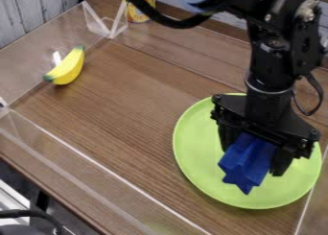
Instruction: Put the blue object in the green plate
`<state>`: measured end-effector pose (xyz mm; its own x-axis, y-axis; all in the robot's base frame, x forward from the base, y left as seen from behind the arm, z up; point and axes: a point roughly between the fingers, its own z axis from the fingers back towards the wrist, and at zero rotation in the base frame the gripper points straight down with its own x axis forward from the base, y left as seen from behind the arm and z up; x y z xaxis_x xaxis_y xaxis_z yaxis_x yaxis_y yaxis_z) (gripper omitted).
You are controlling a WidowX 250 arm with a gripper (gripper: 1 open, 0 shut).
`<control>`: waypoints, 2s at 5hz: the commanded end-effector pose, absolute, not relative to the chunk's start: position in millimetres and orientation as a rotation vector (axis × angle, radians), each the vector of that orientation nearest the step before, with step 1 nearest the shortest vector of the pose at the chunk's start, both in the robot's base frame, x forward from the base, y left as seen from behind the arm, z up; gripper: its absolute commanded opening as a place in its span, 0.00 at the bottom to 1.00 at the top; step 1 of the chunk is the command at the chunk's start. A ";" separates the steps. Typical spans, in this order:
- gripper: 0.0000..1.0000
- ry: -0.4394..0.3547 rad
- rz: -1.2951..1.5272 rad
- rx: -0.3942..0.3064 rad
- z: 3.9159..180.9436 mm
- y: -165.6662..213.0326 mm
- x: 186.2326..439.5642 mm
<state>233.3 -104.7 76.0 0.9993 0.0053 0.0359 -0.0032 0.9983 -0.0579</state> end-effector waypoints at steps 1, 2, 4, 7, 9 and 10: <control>0.00 -0.065 0.018 -0.075 79.4 -103.0 237.4; 0.00 -0.070 0.026 -0.079 77.9 -102.3 238.4; 0.00 -0.078 0.040 -0.085 76.1 -101.9 240.4; 0.00 -0.084 0.057 -0.086 75.3 -102.4 243.1; 1.00 -0.083 0.062 -0.077 77.9 -100.2 245.2; 1.00 -0.078 0.062 -0.067 80.7 -98.1 246.3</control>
<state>237.4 -97.1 69.0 0.9977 0.0602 0.0320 -0.0585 0.9969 -0.0528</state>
